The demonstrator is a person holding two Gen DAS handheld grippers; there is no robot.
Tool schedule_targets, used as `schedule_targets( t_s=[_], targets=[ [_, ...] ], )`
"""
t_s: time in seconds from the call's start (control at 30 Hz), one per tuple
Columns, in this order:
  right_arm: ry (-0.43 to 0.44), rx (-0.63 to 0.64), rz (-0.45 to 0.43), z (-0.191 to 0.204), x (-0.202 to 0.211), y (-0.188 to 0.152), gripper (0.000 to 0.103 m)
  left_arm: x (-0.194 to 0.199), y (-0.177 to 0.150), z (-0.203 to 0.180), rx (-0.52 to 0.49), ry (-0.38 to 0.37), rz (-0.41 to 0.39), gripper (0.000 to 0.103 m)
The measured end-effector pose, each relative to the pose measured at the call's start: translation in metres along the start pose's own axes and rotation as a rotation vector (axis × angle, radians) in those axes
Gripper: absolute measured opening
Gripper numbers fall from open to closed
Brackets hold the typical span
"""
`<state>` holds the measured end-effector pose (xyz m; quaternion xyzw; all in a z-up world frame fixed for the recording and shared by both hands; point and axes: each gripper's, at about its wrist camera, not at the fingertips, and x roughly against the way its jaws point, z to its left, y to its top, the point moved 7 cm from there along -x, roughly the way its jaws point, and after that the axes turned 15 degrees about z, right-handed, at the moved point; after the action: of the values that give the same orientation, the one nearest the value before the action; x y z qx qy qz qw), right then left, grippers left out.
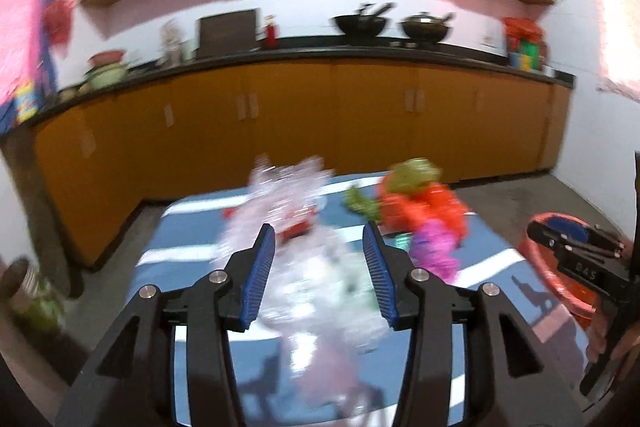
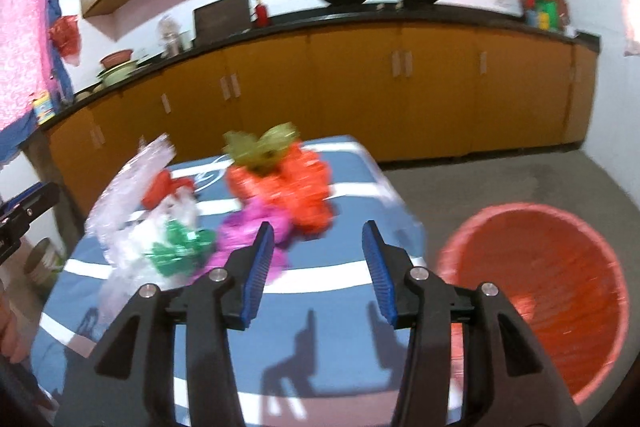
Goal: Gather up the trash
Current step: 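Grasp the pink bag with the right tool while the left tool grasps a bubble-wrap bag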
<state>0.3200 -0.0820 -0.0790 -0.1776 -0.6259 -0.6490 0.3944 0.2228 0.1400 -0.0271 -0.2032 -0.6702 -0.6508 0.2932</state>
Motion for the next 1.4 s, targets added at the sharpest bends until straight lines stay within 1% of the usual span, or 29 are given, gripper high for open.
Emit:
schedule_targets(
  t_s=[0.07, 0.17, 0.27, 0.47, 0.53, 0.57, 0.63, 0.67, 0.73, 0.83, 0.97, 1.13, 1.3, 1.4],
  targets=[
    [0.024, 0.001, 0.018, 0.014, -0.011, -0.001, 0.052, -0.006, -0.005, 0.022, 0.045, 0.027, 0.012, 0.049],
    [0.035, 0.018, 0.052, 0.036, -0.035, 0.002, 0.052, -0.017, -0.011, 0.047, 0.087, 0.056, 0.026, 0.051],
    [0.036, 0.035, 0.079, 0.051, -0.054, 0.006, 0.052, -0.026, -0.018, 0.066, 0.119, 0.07, 0.039, 0.052],
    [-0.018, 0.071, 0.132, 0.063, -0.093, 0.007, 0.052, -0.039, -0.026, 0.083, 0.168, 0.063, 0.053, 0.053],
    [-0.026, 0.078, 0.144, 0.063, -0.098, 0.006, 0.052, -0.041, -0.026, 0.084, 0.167, 0.057, 0.047, 0.056],
    [-0.034, 0.084, 0.155, 0.063, -0.102, 0.005, 0.051, -0.042, -0.025, 0.084, 0.165, 0.056, 0.044, 0.057],
    [-0.032, 0.082, 0.181, 0.063, -0.107, 0.004, 0.041, -0.045, -0.023, 0.082, 0.158, 0.052, 0.038, 0.058],
    [-0.03, 0.081, 0.182, 0.063, -0.107, 0.005, 0.038, -0.046, -0.022, 0.083, 0.154, 0.05, 0.036, 0.058],
    [-0.027, 0.081, 0.191, 0.063, -0.109, 0.005, 0.034, -0.049, -0.02, 0.08, 0.148, 0.045, 0.036, 0.058],
    [-0.028, 0.083, 0.178, 0.062, -0.105, 0.004, 0.032, -0.057, -0.016, 0.074, 0.13, 0.05, 0.041, 0.058],
    [-0.004, 0.07, 0.146, 0.06, -0.09, 0.0, 0.032, -0.066, -0.009, 0.069, 0.107, 0.051, 0.054, 0.058],
    [0.03, 0.036, 0.125, 0.051, -0.072, -0.004, 0.032, -0.078, -0.003, 0.063, 0.063, 0.069, 0.076, 0.058],
    [0.043, 0.029, 0.115, 0.045, -0.061, -0.004, 0.032, -0.087, -0.003, 0.066, 0.077, 0.055, 0.1, 0.058],
    [0.047, 0.025, 0.116, 0.043, -0.059, -0.004, 0.032, -0.092, -0.002, 0.065, 0.066, 0.047, 0.11, 0.058]
  ],
)
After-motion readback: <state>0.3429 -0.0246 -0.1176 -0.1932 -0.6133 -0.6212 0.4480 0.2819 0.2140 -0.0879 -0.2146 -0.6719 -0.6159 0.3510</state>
